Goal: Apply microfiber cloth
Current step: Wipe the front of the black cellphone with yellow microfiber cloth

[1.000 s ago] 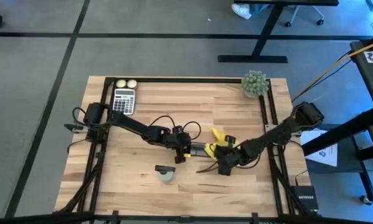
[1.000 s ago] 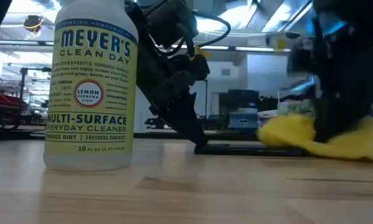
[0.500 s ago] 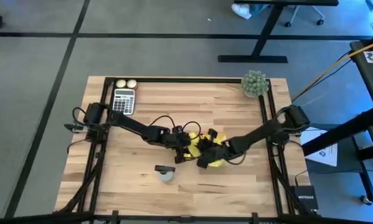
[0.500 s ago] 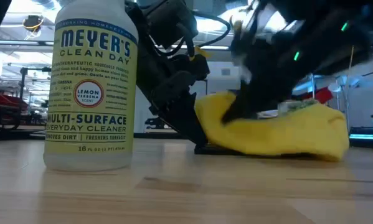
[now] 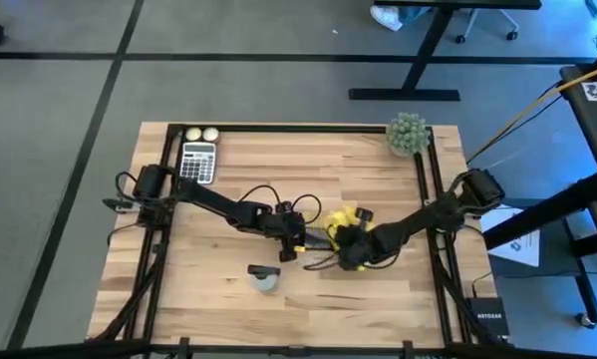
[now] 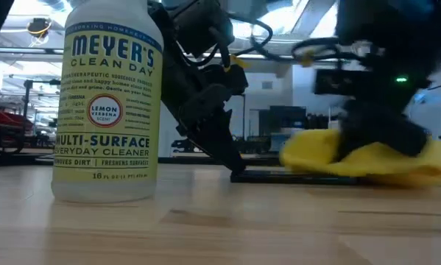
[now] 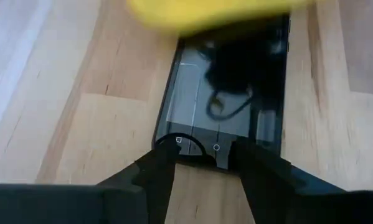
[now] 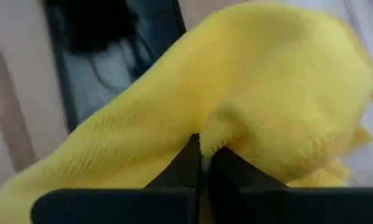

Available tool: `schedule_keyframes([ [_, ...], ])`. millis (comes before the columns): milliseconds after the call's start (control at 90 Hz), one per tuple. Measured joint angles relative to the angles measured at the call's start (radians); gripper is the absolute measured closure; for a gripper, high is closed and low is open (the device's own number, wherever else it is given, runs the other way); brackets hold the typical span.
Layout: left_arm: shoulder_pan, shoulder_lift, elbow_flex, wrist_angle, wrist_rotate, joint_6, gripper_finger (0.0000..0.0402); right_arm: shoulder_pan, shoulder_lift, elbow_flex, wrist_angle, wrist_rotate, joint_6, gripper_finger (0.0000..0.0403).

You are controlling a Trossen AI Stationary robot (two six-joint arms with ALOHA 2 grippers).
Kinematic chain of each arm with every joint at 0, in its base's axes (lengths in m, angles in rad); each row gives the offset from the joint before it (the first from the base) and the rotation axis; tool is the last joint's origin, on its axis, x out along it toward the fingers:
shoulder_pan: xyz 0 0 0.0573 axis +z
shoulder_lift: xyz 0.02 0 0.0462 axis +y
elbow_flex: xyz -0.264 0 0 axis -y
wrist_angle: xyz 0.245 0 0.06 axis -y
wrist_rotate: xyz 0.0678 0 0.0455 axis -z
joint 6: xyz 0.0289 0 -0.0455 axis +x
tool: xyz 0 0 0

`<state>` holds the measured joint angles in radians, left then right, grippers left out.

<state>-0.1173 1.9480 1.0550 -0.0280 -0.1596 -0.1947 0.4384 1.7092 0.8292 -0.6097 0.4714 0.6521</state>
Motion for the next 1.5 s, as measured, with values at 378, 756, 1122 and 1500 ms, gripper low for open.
schedule_keyframes([
  [378, 0.000, 0.000, -0.001, 0.004, -0.001, -0.004, 0.0249, 0.011, -0.121, 0.023, 0.344, 0.248, -0.026, 0.0402],
  [756, 0.000, 0.000, -0.002, 0.011, 0.000, -0.006, 0.0249, -0.130, 0.185, 0.013, 0.940, 0.082, -0.261, 0.0402],
  [1122, 0.000, 0.000, -0.002, 0.009, 0.004, -0.008, 0.0249, -0.124, 0.266, 0.018, 0.974, -0.031, -0.177, 0.0402],
  [1500, -0.004, 0.000, 0.000, 0.023, 0.027, -0.008, 0.0249, -0.053, 0.238, 0.017, 0.889, -0.047, -0.151, 0.0402],
])
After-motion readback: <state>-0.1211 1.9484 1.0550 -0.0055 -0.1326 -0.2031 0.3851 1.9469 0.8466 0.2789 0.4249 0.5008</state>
